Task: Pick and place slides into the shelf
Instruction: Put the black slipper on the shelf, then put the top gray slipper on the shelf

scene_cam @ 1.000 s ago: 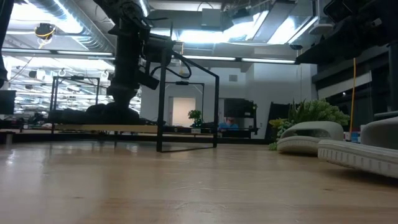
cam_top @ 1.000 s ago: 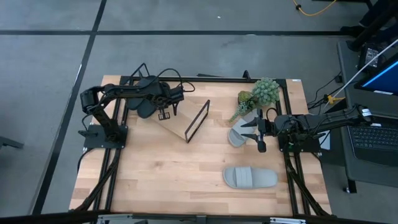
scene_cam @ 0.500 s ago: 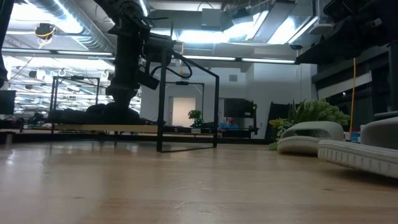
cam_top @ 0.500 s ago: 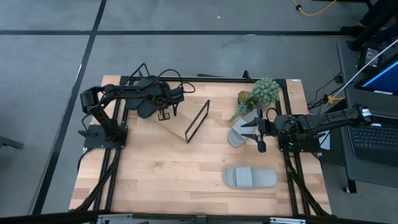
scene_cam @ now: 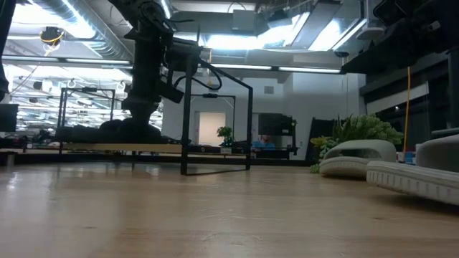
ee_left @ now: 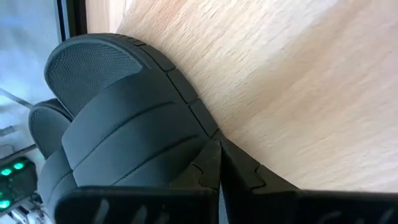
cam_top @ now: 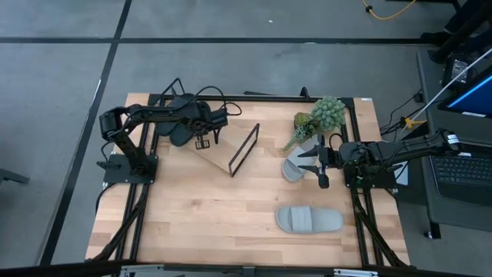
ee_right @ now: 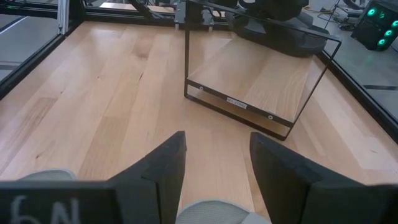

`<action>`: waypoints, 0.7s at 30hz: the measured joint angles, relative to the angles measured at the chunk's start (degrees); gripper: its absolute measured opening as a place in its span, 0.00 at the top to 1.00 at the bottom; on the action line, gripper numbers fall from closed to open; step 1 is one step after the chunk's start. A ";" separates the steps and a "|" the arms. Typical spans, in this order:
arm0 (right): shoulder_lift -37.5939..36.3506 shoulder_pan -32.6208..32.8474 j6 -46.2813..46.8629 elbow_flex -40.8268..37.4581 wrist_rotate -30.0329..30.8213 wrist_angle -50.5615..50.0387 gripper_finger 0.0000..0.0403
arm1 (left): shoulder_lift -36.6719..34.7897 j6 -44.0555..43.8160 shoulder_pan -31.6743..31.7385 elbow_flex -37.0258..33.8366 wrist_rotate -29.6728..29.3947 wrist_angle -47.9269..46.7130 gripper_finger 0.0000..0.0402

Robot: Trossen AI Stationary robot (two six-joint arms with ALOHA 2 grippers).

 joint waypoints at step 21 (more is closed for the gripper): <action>1.05 0.03 -0.03 -0.02 0.00 0.18 0.55 | -5.54 0.24 -2.43 4.91 -3.37 -1.94 1.00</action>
